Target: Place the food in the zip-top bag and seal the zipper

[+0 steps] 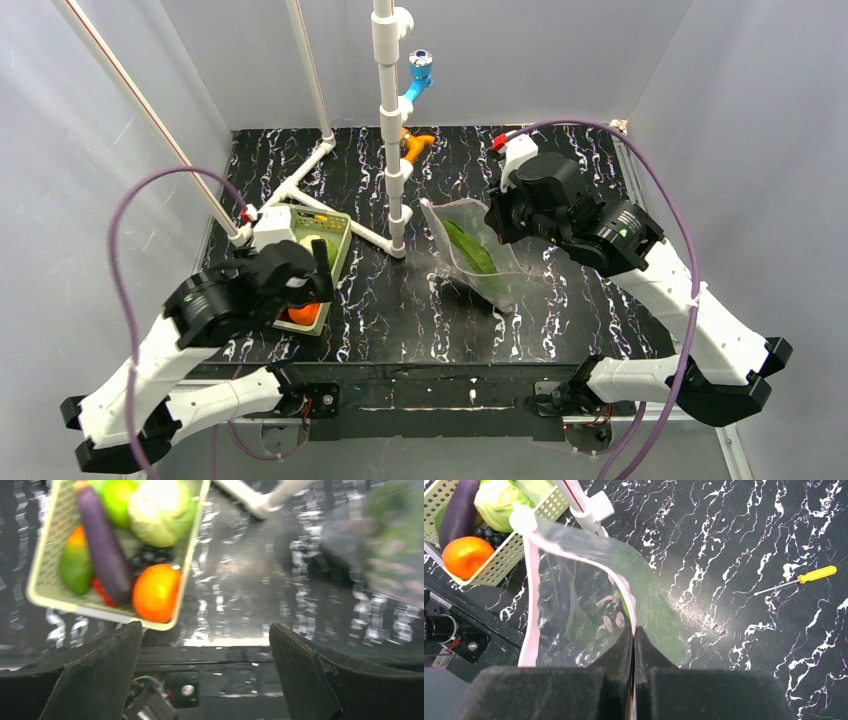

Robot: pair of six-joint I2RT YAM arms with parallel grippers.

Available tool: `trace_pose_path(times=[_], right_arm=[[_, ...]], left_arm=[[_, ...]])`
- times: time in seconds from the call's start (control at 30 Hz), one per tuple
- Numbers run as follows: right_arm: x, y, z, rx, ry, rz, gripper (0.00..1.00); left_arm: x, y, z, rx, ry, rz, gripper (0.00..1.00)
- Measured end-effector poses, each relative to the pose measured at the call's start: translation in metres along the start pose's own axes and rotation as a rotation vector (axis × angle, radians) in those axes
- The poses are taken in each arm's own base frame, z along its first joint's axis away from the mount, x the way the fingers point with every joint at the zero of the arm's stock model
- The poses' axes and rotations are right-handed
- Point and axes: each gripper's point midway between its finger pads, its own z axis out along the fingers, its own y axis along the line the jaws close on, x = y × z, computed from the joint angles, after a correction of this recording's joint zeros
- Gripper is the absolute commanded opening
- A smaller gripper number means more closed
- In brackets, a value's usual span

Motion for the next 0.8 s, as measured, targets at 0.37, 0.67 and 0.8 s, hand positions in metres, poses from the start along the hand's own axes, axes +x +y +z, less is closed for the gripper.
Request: trace_pose_path(times=[0.37, 0.67, 0.8], right_arm=[[0.000, 0.002, -0.011, -0.025, -0.013, 0.018, 0.01], [0.001, 0.004, -0.012, -0.038, -0.011, 0.033, 0.01], [0.001, 0.004, -0.011, -0.038, -0.009, 0.032, 0.01]], left_arm=[[0.054, 0.051, 0.073, -0.323, 0.230, 0.064, 0.98], [0.084, 0.057, 0.097, -0.376, 0.322, 0.053, 0.88], [0.094, 0.059, 0.106, -0.392, 0.345, 0.051, 0.81]])
